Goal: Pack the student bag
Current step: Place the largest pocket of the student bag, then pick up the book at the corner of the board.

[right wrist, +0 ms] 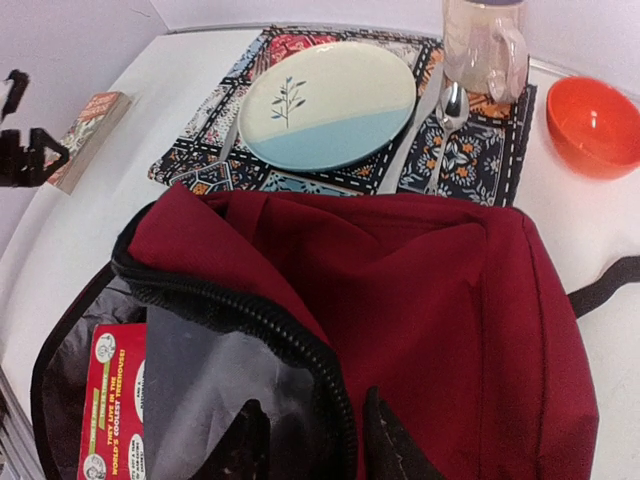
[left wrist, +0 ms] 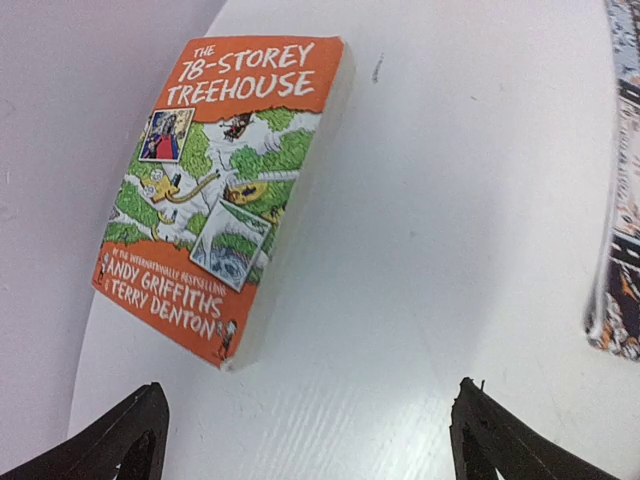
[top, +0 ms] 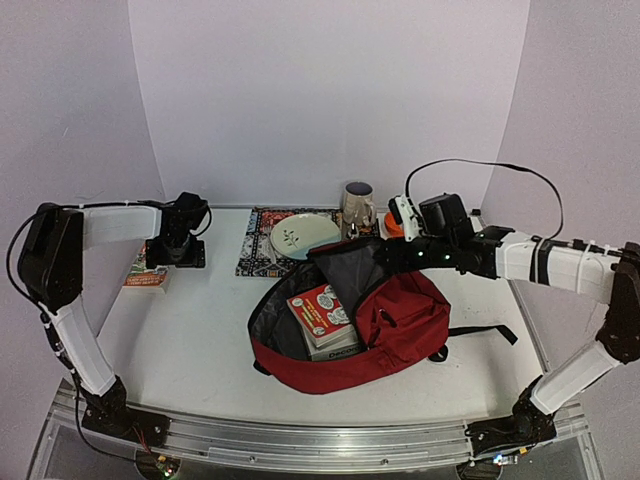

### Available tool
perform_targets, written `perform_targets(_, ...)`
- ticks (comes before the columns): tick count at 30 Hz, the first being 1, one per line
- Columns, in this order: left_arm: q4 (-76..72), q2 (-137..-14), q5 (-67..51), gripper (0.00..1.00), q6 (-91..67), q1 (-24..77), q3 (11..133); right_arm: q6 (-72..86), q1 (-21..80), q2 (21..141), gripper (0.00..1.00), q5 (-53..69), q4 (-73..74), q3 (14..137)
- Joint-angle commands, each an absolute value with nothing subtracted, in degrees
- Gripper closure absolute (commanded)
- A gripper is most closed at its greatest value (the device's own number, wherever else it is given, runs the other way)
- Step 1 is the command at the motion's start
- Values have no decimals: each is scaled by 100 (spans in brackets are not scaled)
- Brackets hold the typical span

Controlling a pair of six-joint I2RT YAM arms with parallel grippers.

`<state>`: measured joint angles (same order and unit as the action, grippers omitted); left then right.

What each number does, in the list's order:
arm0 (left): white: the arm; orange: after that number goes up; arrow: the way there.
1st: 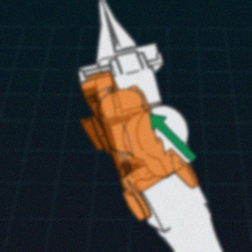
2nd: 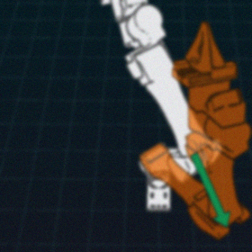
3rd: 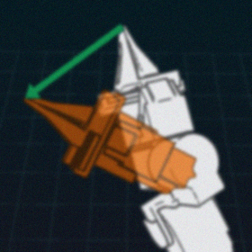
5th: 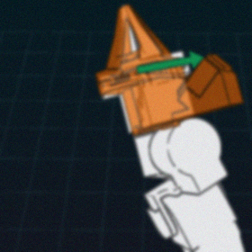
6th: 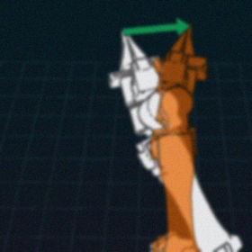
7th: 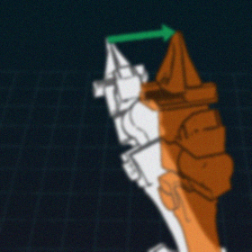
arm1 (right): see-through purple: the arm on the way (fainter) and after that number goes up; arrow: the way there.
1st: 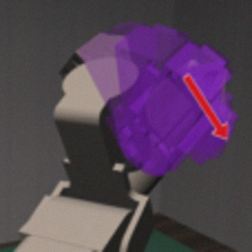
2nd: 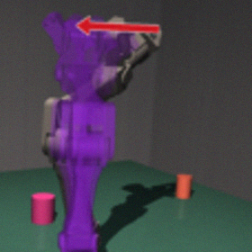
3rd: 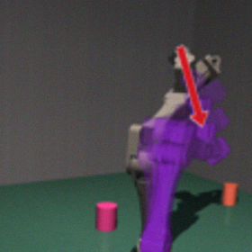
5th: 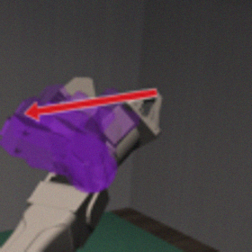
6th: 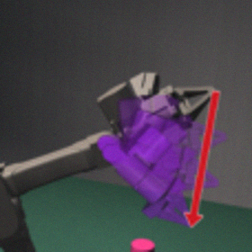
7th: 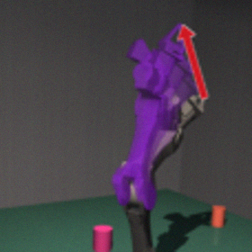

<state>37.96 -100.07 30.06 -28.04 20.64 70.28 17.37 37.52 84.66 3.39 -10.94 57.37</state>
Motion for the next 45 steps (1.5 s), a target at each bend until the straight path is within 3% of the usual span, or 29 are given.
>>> perform_targets(1,4430,-10690,3383,1,-2155,1815,7758,1377,3742,7938,59,296,-1055,5621)
perform_targets(11,4550,-11521,3110,1,-1469,1105,8615,1128,3742,7365,33,-170,-1074,5276)
perform_targets(19,4817,-12312,2570,6,-1110,788,9228,1090,3737,7189,24,-349,-1226,5145)
perform_targets(32,5013,-12602,831,37,-1033,335,9105,1099,3740,6997,24,-329,-1401,4948)
perform_targets(41,4980,-12025,-777,66,-1229,344,8443,1133,3737,6834,24,-226,-1467,4803)
perform_targets(45,4906,-11587,-822,80,-1375,384,7934,1134,3737,6689,24,-191,-1476,4727)
